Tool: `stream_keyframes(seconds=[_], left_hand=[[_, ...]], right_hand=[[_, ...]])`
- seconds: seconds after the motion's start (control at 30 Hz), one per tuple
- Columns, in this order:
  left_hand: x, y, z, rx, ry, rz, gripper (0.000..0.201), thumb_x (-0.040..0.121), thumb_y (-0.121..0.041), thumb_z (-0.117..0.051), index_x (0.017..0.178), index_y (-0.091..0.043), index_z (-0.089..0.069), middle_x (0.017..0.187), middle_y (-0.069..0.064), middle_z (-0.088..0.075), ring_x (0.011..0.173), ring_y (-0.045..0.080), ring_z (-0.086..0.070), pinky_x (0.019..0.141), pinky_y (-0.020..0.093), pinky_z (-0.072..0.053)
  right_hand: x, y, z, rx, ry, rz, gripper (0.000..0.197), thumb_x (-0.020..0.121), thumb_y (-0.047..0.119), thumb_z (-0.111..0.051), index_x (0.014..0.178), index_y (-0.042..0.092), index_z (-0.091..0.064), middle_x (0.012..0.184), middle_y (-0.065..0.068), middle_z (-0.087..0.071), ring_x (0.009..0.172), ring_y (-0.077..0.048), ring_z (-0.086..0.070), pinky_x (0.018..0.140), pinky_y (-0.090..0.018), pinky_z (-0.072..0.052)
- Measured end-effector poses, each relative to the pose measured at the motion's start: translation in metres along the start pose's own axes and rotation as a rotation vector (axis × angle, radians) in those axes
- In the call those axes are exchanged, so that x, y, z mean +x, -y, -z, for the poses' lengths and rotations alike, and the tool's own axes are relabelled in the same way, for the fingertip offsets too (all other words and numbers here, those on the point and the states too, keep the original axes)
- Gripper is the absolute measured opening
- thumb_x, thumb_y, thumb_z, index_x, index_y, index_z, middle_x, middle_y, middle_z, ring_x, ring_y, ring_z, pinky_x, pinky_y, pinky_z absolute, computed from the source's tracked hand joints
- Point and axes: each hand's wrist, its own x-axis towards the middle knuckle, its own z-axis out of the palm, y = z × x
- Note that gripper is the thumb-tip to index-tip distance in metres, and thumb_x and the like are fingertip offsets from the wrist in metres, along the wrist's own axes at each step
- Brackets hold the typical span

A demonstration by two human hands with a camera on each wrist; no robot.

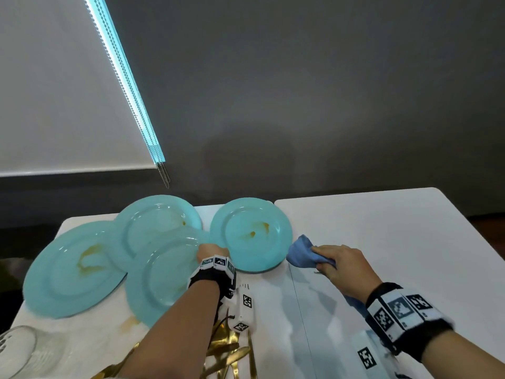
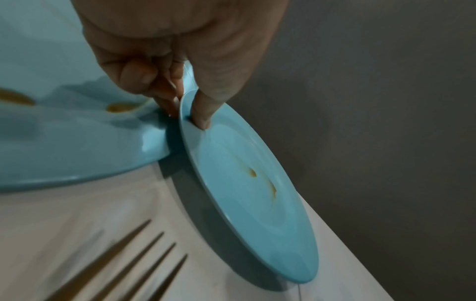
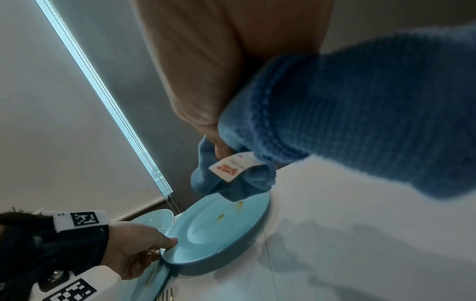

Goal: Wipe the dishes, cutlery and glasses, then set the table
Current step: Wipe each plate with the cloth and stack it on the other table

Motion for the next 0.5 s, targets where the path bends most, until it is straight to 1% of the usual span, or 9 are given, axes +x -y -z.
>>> stream_keyframes(seconds=[0.07,0.1,0.17,0.23,0.3,0.33,0.37,0.43,0.5], left_hand=[[-0.001,0.003,0.002,-0.018,0.040,-0.019,0.024,0.089,-0.014,-0.056,0.103,0.003,-0.066,0.107,0.015,-0.068,0.100,0.029,-0.063,0.084,0.033,-0.049],[0.000,0.005,0.001,-0.028,0.055,-0.037,0.024,0.089,-0.014,-0.055,0.102,0.003,-0.066,0.102,0.015,-0.068,0.093,0.029,-0.062,0.079,0.032,-0.048],[-0.009,0.004,0.006,-0.125,0.058,-0.050,0.022,0.087,-0.014,-0.055,0.098,0.001,-0.066,0.093,0.016,-0.065,0.081,0.029,-0.055,0.071,0.029,-0.042],[-0.015,0.004,0.013,-0.250,0.062,-0.079,0.021,0.085,-0.014,-0.055,0.096,0.001,-0.064,0.097,0.020,-0.065,0.085,0.033,-0.056,0.074,0.031,-0.042],[-0.019,0.002,0.017,-0.388,0.072,-0.076,0.027,0.084,-0.012,-0.054,0.104,0.005,-0.059,0.107,0.023,-0.063,0.099,0.037,-0.058,0.084,0.034,-0.045],[-0.021,0.001,0.020,-0.479,0.093,-0.071,0.030,0.082,-0.013,-0.054,0.106,0.004,-0.057,0.104,0.022,-0.062,0.100,0.037,-0.058,0.088,0.035,-0.048],[-0.022,0.002,0.020,-0.573,0.114,-0.090,0.031,0.078,-0.015,-0.054,0.104,0.002,-0.055,0.097,0.019,-0.061,0.096,0.036,-0.059,0.090,0.040,-0.050],[-0.015,0.005,0.017,-0.694,0.146,-0.123,0.036,0.068,-0.020,-0.051,0.099,-0.001,-0.053,0.081,0.013,-0.059,0.084,0.033,-0.061,0.086,0.050,-0.054],[0.007,0.014,0.002,-0.753,0.161,-0.159,0.040,0.061,-0.027,-0.050,0.095,-0.005,-0.052,0.078,0.014,-0.061,0.085,0.036,-0.065,0.082,0.056,-0.054]], right_hand=[[-0.003,0.006,-0.004,0.030,-0.020,-0.022,0.020,0.087,0.008,-0.055,0.099,0.013,-0.070,0.091,-0.004,-0.071,0.080,-0.018,-0.052,0.066,-0.006,-0.034],[-0.005,0.010,-0.005,0.051,-0.034,-0.040,0.019,0.086,0.007,-0.056,0.098,0.010,-0.070,0.090,-0.006,-0.071,0.081,-0.020,-0.056,0.066,-0.003,-0.035],[-0.008,0.019,-0.007,0.095,-0.066,-0.071,0.019,0.085,0.004,-0.058,0.099,0.007,-0.071,0.088,-0.008,-0.072,0.084,-0.022,-0.061,0.067,-0.003,-0.036],[-0.013,0.029,-0.007,0.128,-0.089,-0.088,0.022,0.085,0.004,-0.058,0.102,0.009,-0.071,0.088,-0.008,-0.072,0.085,-0.023,-0.063,0.067,-0.005,-0.039],[-0.017,0.039,-0.007,0.151,-0.095,-0.109,0.025,0.086,0.005,-0.057,0.106,0.014,-0.070,0.089,-0.008,-0.072,0.085,-0.023,-0.063,0.067,-0.010,-0.041],[-0.020,0.044,-0.007,0.160,-0.099,-0.121,0.027,0.087,0.006,-0.056,0.108,0.016,-0.070,0.089,-0.008,-0.072,0.085,-0.022,-0.063,0.067,-0.011,-0.042],[-0.023,0.048,-0.006,0.167,-0.108,-0.132,0.029,0.087,0.006,-0.056,0.110,0.018,-0.069,0.089,-0.007,-0.072,0.083,-0.020,-0.063,0.065,-0.008,-0.042],[-0.030,0.055,-0.005,0.182,-0.146,-0.150,0.031,0.087,0.006,-0.055,0.113,0.020,-0.067,0.087,-0.005,-0.070,0.080,-0.016,-0.060,0.062,-0.002,-0.041],[-0.038,0.061,-0.002,0.204,-0.197,-0.174,0.033,0.087,0.005,-0.056,0.116,0.018,-0.065,0.087,-0.002,-0.066,0.081,-0.015,-0.056,0.063,0.001,-0.039]])
